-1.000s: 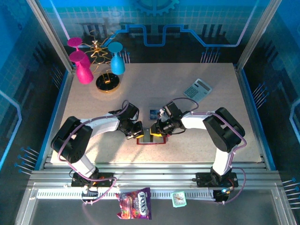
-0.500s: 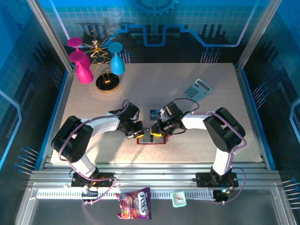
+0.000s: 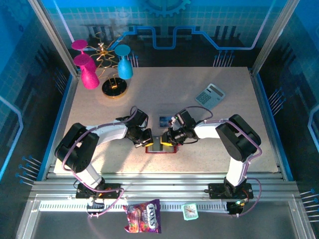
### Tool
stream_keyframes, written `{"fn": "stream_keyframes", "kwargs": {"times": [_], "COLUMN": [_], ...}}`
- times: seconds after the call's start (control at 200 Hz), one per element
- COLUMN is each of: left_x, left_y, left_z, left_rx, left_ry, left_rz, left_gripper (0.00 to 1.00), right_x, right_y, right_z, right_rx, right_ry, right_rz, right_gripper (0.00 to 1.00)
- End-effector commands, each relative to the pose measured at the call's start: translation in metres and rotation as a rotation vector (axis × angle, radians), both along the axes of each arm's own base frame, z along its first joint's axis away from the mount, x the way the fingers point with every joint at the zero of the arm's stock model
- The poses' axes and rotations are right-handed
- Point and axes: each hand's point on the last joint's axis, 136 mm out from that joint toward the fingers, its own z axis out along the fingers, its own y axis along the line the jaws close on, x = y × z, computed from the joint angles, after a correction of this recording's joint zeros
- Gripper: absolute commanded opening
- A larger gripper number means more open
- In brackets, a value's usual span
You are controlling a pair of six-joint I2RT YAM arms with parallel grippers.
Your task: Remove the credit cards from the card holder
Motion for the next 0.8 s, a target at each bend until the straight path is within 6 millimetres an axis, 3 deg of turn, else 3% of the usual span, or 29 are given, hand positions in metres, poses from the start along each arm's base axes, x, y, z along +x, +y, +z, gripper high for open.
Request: {"fn": "stream_keyframes", "kwargs": {"times": [0.0, 0.355, 0.795], "left_x": [-0.012, -0.012, -0.014], "left_y": [0.004, 0.006, 0.007], "left_z": [-0.012, -0.012, -0.01], "left_rx": [0.041, 0.051, 0.054], "left_ry": [0.045, 0.045, 0.044], "left_rz": [-0.03, -0.028, -0.029], "left_gripper": [0.05, 0.07, 0.07], "right_x": [-0.002, -0.001, -0.002], "right_y": [-0.004, -0.009, -0.02], "right_z": [-0.004, 0.0, 0.001], "right_rx": [0.007, 0.009, -0.017], "right_ry": [0.032, 0.021, 0.006], "right_rz": [-0.014, -0.022, -0.026], "right_gripper": [0.21, 0.11, 0.07]}}
